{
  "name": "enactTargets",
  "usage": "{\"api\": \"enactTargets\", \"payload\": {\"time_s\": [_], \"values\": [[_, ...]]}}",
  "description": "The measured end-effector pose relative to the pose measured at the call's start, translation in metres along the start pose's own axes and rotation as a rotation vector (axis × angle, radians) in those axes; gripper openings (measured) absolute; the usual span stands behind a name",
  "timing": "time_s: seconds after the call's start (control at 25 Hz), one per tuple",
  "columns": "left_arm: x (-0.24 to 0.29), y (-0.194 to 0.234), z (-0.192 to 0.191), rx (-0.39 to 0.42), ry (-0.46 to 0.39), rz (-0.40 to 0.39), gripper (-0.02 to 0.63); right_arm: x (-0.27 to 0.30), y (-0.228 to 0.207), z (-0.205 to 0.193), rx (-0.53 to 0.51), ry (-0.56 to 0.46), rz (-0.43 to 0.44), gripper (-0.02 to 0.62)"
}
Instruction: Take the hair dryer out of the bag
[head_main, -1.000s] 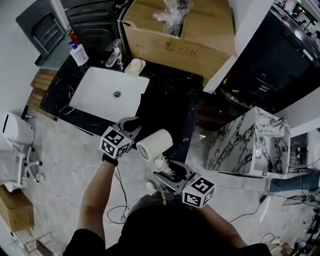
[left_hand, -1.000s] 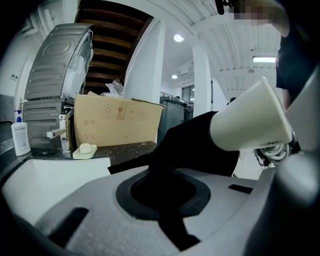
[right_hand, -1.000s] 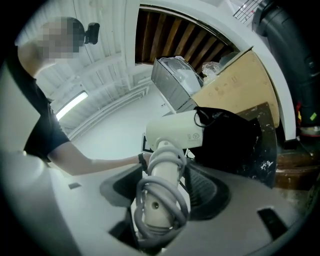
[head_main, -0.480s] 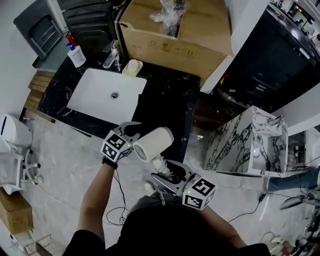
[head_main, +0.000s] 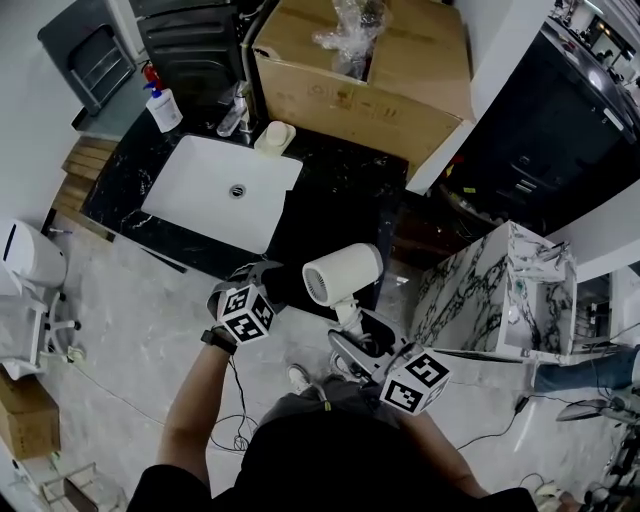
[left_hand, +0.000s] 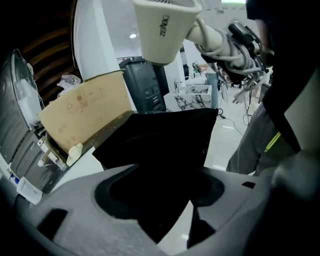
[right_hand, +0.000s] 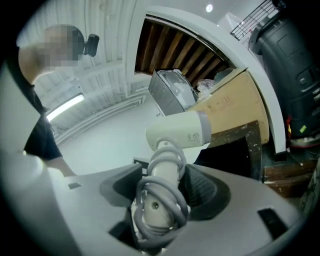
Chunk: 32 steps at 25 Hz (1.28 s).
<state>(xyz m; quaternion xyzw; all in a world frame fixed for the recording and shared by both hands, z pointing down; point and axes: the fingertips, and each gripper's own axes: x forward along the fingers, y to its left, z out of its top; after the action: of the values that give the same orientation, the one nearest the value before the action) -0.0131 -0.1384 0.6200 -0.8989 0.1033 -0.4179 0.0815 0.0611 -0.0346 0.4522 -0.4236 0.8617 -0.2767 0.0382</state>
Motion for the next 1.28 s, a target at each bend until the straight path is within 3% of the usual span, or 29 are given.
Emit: {"api": "enactTargets", "payload": {"time_s": [0.12, 0.32, 0.84, 1.12, 1.28], "values": [[-0.005, -0.005, 0.000, -0.072, -0.059, -0.005, 0.320, -0.002, -0.008, 0.008, 0.007, -0.025, -0.022, 0.270], [-0.015, -0.016, 0.001, -0.188, -0.165, -0.034, 0.365, -0.004, -0.014, 0.021, 0.001, -0.049, -0.027, 0.270], [-0.048, -0.019, 0.004, -0.265, -0.230, -0.027, 0.408, 0.000, -0.022, 0.036, 0.001, -0.063, -0.008, 0.270], [-0.082, -0.020, 0.006, -0.383, -0.340, 0.007, 0.410, 0.002, -0.031, 0.045, 0.012, -0.072, -0.003, 0.270], [-0.101, -0.014, 0.007, -0.518, -0.451, 0.050, 0.408, 0.004, -0.034, 0.053, 0.016, -0.083, 0.007, 0.270]]}}
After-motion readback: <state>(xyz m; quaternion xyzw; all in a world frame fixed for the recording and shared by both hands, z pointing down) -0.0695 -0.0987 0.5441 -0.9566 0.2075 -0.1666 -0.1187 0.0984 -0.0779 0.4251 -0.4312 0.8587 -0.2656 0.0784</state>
